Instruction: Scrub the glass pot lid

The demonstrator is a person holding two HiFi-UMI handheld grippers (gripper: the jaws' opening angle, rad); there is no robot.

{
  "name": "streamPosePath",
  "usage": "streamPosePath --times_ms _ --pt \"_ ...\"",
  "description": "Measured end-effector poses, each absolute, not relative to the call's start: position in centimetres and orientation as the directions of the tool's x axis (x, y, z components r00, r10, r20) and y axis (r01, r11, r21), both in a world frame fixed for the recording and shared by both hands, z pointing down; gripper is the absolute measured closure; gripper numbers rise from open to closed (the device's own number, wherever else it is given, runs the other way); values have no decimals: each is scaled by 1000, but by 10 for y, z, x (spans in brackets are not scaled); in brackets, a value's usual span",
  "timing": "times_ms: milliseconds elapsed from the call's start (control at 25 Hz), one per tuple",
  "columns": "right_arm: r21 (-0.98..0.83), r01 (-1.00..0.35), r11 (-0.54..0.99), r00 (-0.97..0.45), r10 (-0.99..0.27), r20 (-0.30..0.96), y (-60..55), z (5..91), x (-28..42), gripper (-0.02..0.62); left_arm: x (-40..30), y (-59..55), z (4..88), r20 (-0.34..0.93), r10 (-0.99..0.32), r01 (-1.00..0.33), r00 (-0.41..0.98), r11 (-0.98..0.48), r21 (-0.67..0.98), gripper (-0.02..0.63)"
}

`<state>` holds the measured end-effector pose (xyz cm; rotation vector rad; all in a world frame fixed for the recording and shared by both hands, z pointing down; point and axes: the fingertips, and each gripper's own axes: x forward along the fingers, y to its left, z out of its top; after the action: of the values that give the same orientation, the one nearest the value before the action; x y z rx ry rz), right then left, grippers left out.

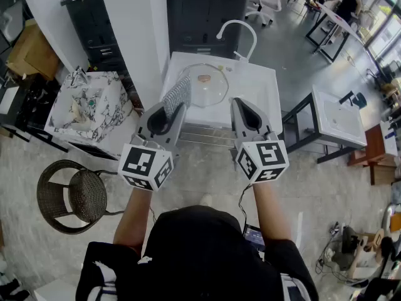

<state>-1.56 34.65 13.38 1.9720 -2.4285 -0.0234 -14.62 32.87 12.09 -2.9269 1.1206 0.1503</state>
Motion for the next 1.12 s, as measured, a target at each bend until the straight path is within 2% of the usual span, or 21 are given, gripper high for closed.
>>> streamPosePath --times_ms 720,1120 --pt "48 -968 246 -246 -969 19 342 142 -1 595 -135 326 125 -80 -698 -698 712 -715 33 534" --pt "66 -951 303 -301 -953 42 329 154 33 595 -96 314 132 -64 -722 -722 689 -691 24 534"
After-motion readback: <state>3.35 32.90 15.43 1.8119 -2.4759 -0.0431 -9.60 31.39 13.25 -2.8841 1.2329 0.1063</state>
